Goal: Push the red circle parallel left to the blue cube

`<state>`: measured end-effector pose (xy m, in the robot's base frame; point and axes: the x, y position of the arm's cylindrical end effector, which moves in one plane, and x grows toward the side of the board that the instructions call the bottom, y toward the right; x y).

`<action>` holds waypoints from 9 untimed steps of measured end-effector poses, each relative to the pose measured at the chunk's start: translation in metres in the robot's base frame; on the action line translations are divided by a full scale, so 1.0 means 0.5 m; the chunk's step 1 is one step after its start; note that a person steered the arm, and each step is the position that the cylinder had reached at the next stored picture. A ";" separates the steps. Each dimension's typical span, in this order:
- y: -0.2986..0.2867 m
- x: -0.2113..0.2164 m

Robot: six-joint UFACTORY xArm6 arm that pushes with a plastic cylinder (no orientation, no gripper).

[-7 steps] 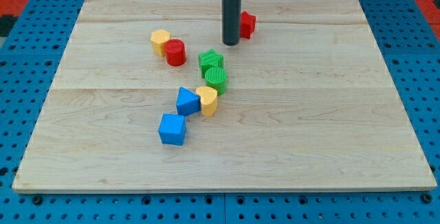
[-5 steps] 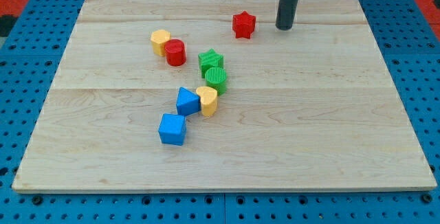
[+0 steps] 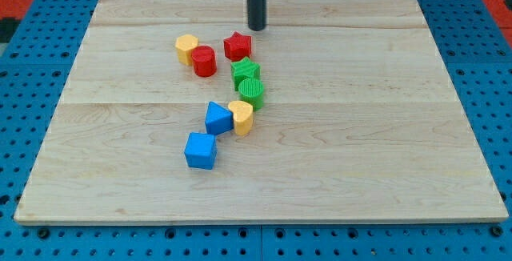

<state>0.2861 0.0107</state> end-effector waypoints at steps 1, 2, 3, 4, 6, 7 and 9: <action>-0.021 0.079; -0.126 0.110; -0.205 0.097; -0.298 0.122; -0.388 0.199; -0.303 0.133; -0.278 0.285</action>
<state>0.4288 -0.1283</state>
